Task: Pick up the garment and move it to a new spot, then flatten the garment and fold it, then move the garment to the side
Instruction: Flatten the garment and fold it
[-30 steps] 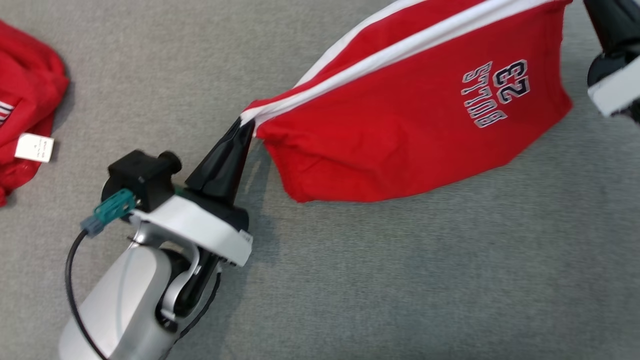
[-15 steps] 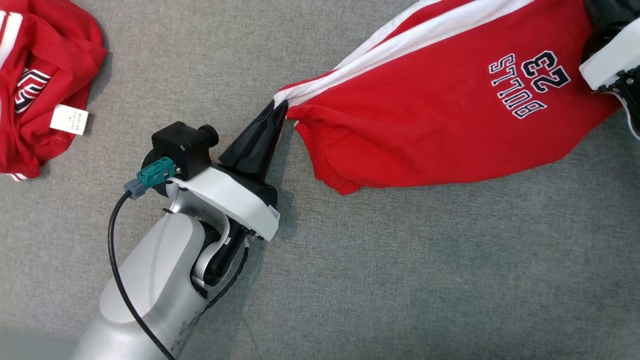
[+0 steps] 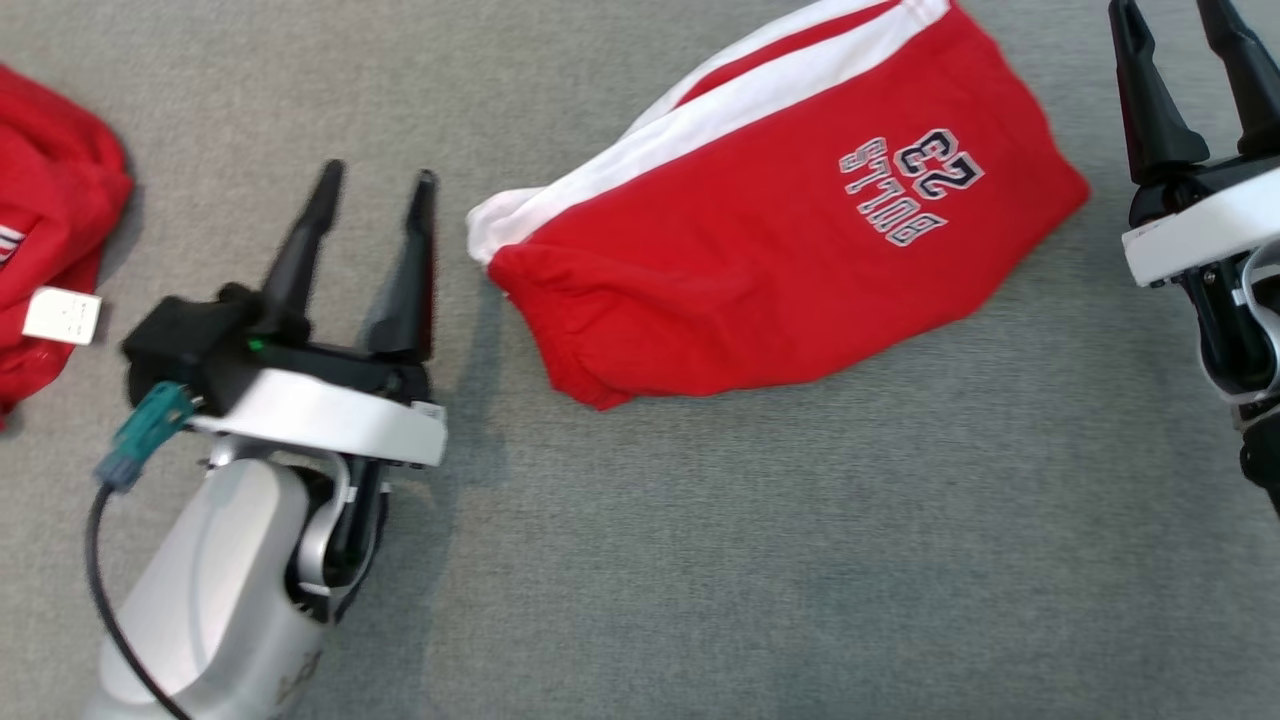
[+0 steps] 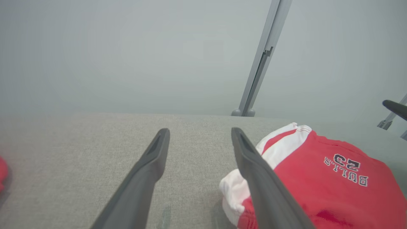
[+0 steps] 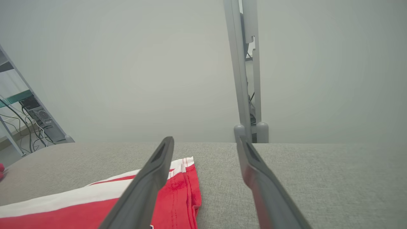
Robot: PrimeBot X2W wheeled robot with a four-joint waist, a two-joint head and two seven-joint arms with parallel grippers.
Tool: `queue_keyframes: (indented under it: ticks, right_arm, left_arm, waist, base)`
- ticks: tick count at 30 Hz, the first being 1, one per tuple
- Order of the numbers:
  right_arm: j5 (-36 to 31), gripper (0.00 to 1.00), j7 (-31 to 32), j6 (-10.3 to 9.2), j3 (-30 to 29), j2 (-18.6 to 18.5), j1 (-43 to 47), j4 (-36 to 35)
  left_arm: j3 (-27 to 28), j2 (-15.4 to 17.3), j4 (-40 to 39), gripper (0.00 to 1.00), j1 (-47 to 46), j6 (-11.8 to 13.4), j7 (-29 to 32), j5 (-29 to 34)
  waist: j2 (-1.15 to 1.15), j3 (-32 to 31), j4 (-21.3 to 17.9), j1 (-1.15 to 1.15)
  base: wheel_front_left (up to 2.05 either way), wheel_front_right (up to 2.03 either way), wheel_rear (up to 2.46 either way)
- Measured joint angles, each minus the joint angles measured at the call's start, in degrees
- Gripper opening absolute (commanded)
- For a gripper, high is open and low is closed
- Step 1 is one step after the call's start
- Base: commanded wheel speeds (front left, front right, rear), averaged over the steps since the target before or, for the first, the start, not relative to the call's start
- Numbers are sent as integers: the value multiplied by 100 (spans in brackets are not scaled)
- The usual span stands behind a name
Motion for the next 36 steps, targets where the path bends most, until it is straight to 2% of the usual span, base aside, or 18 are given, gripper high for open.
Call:
queue_keyframes:
  ticks: [4,7,10,16,22,26,36]
  right_arm:
    - [-983,100,-33,0,-781,348,583,-628]
    - [-1526,100,-32,0,-1158,615,1132,-964]
    - [-1868,100,-32,0,-1377,777,1466,-1170]
    - [-2074,100,-32,0,-1550,898,1752,-1262]
    - [-2107,100,-30,0,-1568,881,1772,-1182]
    - [-2090,100,196,0,-1481,725,1444,-904]
    - [-1900,100,689,0,-614,517,499,463]
  left_arm:
    - [443,114,-411,100,295,204,-43,309]
    - [734,121,-682,100,465,249,-53,617]
    - [926,96,-779,100,697,223,-53,822]
    - [1090,-30,-706,100,948,69,-53,1055]
    - [1200,-198,-605,100,957,-120,-53,1194]
    - [1232,-289,-561,100,898,-227,-53,1281]
    - [1232,-694,-390,100,569,-543,-56,1464]
  waist:
    - [0,-138,-232,0]
    - [0,-220,-335,0]
    - [0,-270,-387,0]
    - [0,-325,-396,0]
    - [0,-331,-315,0]
    - [0,-240,-238,0]
    - [0,78,204,0]
  base:
    - [0,0,0]
    - [0,0,0]
    - [0,0,0]
    - [0,0,0]
    - [0,0,0]
    - [0,0,0]
    - [0,0,0]
